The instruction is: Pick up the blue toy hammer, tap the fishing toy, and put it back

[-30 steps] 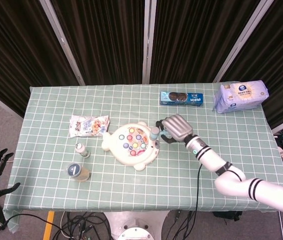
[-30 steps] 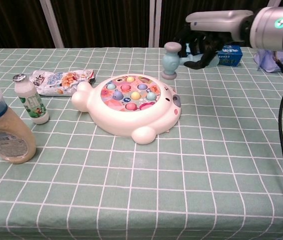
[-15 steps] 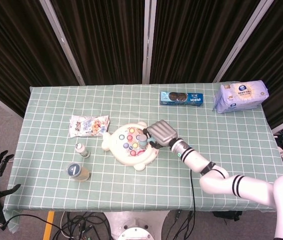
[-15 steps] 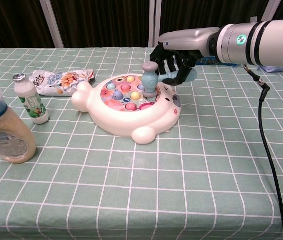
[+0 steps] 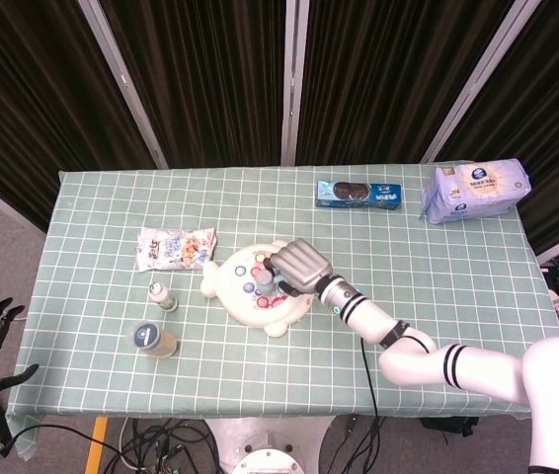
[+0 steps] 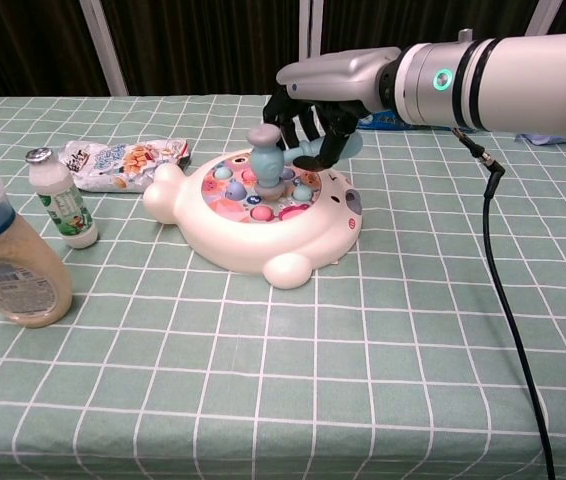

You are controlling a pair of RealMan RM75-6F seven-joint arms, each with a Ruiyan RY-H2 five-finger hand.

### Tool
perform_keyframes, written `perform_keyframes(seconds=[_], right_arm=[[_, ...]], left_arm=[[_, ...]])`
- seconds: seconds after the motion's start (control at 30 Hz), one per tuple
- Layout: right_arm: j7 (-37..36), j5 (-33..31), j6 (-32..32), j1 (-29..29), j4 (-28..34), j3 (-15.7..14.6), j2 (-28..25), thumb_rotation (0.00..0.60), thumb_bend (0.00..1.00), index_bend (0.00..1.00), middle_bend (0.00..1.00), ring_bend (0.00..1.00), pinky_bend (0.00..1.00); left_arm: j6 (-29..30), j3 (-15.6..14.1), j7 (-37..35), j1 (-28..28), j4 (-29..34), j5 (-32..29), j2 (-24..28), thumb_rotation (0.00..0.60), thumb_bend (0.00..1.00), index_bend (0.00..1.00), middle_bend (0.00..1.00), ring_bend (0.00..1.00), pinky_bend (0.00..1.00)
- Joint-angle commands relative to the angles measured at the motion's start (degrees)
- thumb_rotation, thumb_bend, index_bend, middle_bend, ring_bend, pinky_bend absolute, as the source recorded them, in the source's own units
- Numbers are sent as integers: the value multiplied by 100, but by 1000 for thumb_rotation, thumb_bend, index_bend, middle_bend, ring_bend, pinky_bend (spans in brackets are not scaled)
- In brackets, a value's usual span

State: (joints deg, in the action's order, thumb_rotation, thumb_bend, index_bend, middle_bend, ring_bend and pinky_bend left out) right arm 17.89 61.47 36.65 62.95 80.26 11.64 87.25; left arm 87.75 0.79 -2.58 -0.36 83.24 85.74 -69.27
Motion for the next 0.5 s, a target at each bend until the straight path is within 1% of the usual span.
perform_keyframes(seconds=[0.03,0.3,0.4,0.5], right_arm=[[203,-133,1,102,-117,-92,143,600,696,722,681,553,725],[79,-117,406,23,158,93,-39,600,697,723,681,553,726],[73,-140,385,79,173,128,-24,600,697,723,681,554,725],[115,-187,281,187,53,112,107,600,698,724,681,554,725]], left_arm=[[0,-5,-13,9,-10,-3,-7,600,0,167,88,0,0],[37,6,-56,30,-53,3,-20,600,0,168,88,0,0],[46,13,-48,20,-54,24,-22,600,0,168,88,0,0],[58,18,-46,27,-51,22,-21,600,0,167,88,0,0]])
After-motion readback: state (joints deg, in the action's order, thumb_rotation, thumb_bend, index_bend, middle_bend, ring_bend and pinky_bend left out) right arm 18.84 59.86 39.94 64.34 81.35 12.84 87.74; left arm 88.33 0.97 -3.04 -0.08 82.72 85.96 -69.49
